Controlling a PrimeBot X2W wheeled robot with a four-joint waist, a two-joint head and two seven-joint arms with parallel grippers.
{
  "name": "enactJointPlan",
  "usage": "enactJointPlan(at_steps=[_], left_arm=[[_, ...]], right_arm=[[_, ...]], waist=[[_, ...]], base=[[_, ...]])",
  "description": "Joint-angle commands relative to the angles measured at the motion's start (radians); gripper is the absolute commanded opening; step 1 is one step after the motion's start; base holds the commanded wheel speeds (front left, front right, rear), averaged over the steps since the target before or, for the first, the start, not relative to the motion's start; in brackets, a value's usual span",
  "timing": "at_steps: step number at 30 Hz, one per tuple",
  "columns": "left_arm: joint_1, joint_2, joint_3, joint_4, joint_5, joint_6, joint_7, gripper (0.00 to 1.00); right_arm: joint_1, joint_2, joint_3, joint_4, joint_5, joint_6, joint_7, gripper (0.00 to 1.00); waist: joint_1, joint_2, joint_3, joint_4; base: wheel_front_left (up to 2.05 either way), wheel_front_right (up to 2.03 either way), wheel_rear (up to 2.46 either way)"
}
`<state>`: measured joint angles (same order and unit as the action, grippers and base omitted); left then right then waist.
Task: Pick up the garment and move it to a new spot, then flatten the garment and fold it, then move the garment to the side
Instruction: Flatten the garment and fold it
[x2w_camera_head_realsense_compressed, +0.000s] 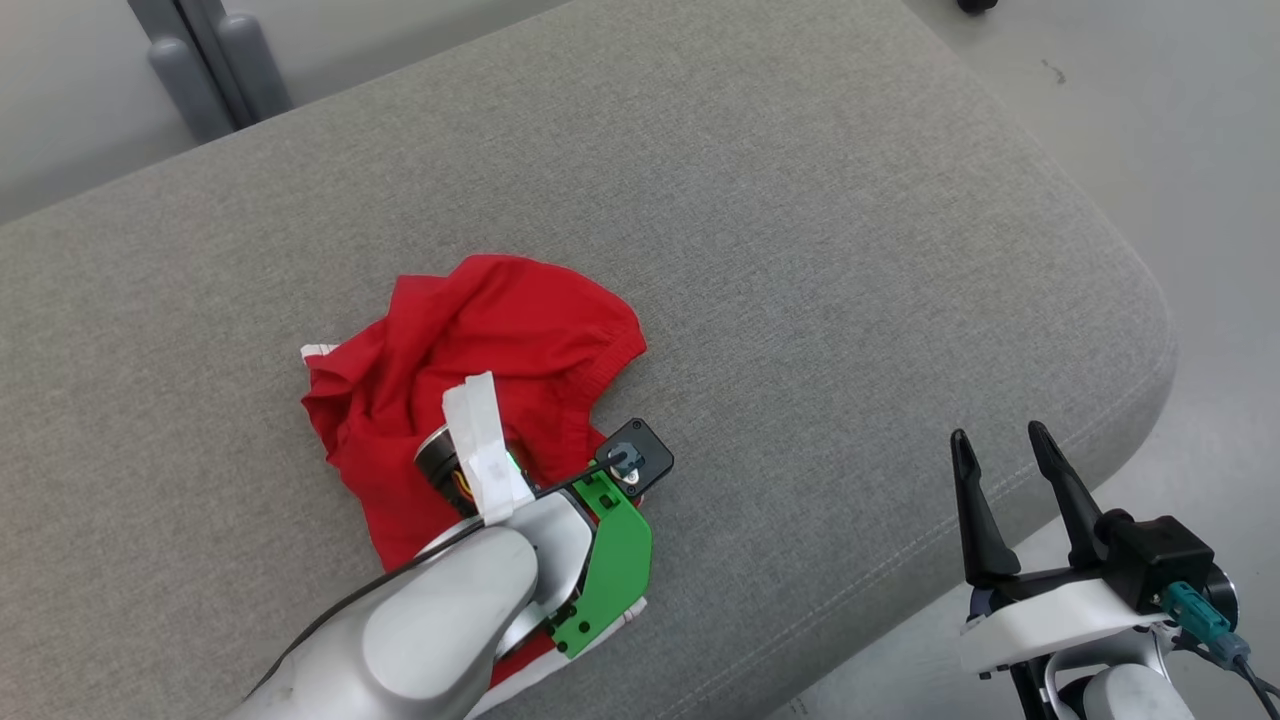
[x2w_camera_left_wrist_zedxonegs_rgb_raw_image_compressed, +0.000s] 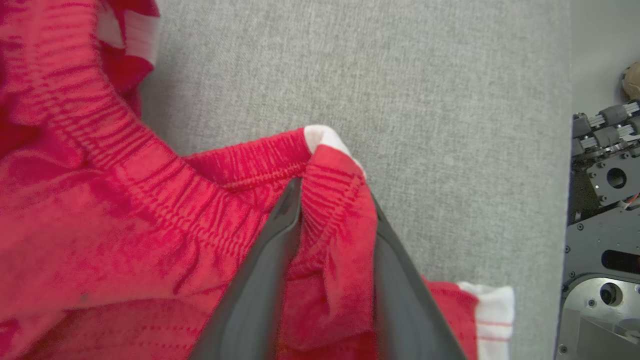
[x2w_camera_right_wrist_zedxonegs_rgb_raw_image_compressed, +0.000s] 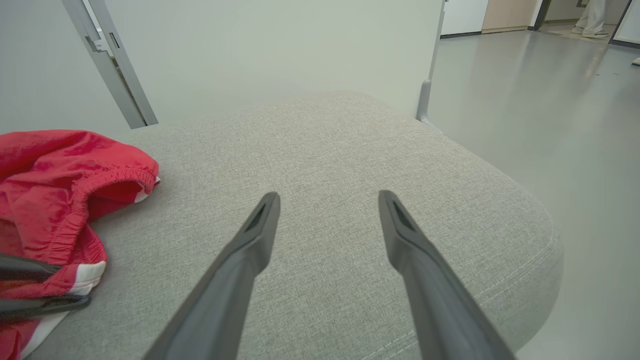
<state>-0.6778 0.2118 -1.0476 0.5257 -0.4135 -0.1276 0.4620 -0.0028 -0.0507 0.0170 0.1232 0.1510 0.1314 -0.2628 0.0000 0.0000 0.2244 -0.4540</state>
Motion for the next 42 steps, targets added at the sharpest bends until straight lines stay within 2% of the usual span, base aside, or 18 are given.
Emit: enactJointPlan(at_steps=[1,3,5,9,12,16,20,26,30,34,39,42], left_arm=[[0.015,0.02,-0.001,-0.006,-0.014,-0.003,0.008,0.0],[0.014,0.017,0.015,-0.041,-0.027,0.0,-0.015,0.0],[0.009,0.003,0.048,-0.076,-0.046,0.023,-0.059,0.0],[-0.029,-0.013,0.144,-0.121,-0.062,0.095,-0.203,0.0],[-0.073,-0.026,0.221,-0.138,-0.068,0.132,-0.33,0.0],[-0.125,-0.038,0.31,-0.12,-0.07,0.168,-0.504,0.0],[-0.148,-0.064,0.356,-0.073,-0.071,0.181,-0.65,0.0],[-0.091,-0.108,0.405,-0.052,-0.097,0.19,-0.723,0.0],[-0.031,-0.138,0.492,-0.161,-0.08,0.215,-0.727,0.0],[0.112,-0.15,0.564,-0.294,-0.066,0.202,-0.726,0.0],[0.363,-0.158,0.613,-0.41,-0.081,0.135,-0.726,0.0],[0.519,-0.16,0.647,-0.422,-0.096,0.083,-0.726,0.0]], right_arm=[[0.0,0.0,-0.001,0.002,0.005,-0.001,-0.003,1.0],[0.001,0.0,-0.005,0.002,0.004,-0.001,-0.003,1.0],[0.003,0.0,-0.005,0.004,0.003,-0.001,-0.003,1.0],[0.004,0.0,-0.005,0.009,-0.001,-0.001,-0.003,1.0],[0.001,0.0,0.0,0.013,-0.005,-0.001,-0.003,1.0],[-0.002,0.0,0.0,0.018,-0.014,-0.001,-0.003,1.0],[0.0,0.0,-0.003,0.022,-0.022,-0.001,-0.003,1.0],[0.017,0.0,-0.021,0.023,-0.036,-0.001,-0.003,1.0],[0.018,0.0,-0.03,0.026,-0.049,-0.001,-0.003,1.0],[0.032,0.0,-0.033,0.028,-0.054,-0.001,-0.003,1.0],[0.071,0.0,-0.057,0.037,-0.065,-0.001,-0.003,1.0],[0.094,0.0,-0.063,0.043,-0.07,-0.001,-0.003,1.0]], waist=[[0.0,0.0,-0.005,0.007],[0.0,0.0,-0.01,0.014],[0.0,0.0,-0.014,0.02],[0.0,0.0,-0.024,0.028],[0.0,0.0,-0.034,0.03],[0.0,0.0,-0.048,0.029],[0.0,0.0,-0.061,0.029],[0.0,0.0,-0.085,0.045],[0.0,0.0,-0.104,0.067],[0.0,0.0,-0.127,0.095],[0.0,0.0,-0.163,0.158],[0.0,0.0,-0.181,0.203]], base=[[0.0,0.0,0.0],[0.0,0.0,0.0],[0.0,0.0,0.0],[0.0,0.0,0.0],[0.0,0.0,0.0],[0.0,0.0,0.0],[0.0,0.0,0.0],[0.0,0.0,0.0],[0.0,0.0,0.0],[0.0,0.0,0.0],[0.0,0.0,0.0],[0.0,0.0,0.0]])
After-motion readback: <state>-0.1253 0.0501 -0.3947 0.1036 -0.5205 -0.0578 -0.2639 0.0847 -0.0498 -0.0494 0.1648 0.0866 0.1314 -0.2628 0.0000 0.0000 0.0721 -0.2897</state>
